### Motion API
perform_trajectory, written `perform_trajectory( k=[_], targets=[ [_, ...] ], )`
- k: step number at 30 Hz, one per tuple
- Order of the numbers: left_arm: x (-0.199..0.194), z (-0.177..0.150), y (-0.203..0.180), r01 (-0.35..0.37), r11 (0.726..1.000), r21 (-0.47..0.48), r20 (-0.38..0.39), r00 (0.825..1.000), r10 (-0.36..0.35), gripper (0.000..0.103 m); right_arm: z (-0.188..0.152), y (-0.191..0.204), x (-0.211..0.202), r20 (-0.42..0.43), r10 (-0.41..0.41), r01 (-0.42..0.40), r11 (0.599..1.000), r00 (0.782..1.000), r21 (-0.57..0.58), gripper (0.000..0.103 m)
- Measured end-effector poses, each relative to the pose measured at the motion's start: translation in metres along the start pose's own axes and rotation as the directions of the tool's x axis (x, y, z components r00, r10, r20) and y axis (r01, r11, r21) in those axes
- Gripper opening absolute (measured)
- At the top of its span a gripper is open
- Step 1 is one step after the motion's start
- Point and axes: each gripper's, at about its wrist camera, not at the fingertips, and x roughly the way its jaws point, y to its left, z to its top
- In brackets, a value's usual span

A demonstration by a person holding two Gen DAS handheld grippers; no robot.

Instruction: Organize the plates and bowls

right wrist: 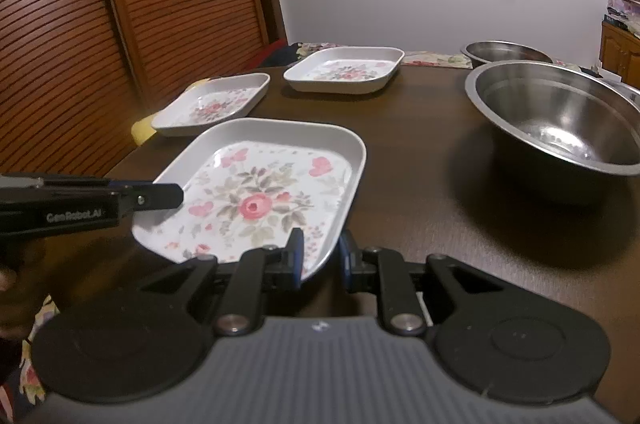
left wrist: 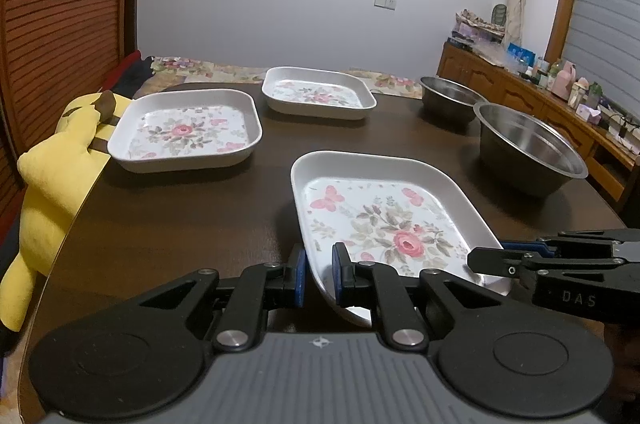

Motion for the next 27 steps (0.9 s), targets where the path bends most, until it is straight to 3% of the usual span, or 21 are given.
perform_trajectory(
  k=[27],
  targets=[
    [0.0094, -0.0024, 0.0009, -0.043, 0.999, 0.005, -0.010, 0.999, 0.043, 0.014, -0.0023, 0.0019, -0.0012, 0.020, -0.020, 0.020, 1.000, 1.000, -0.005, 0.022]
  ],
)
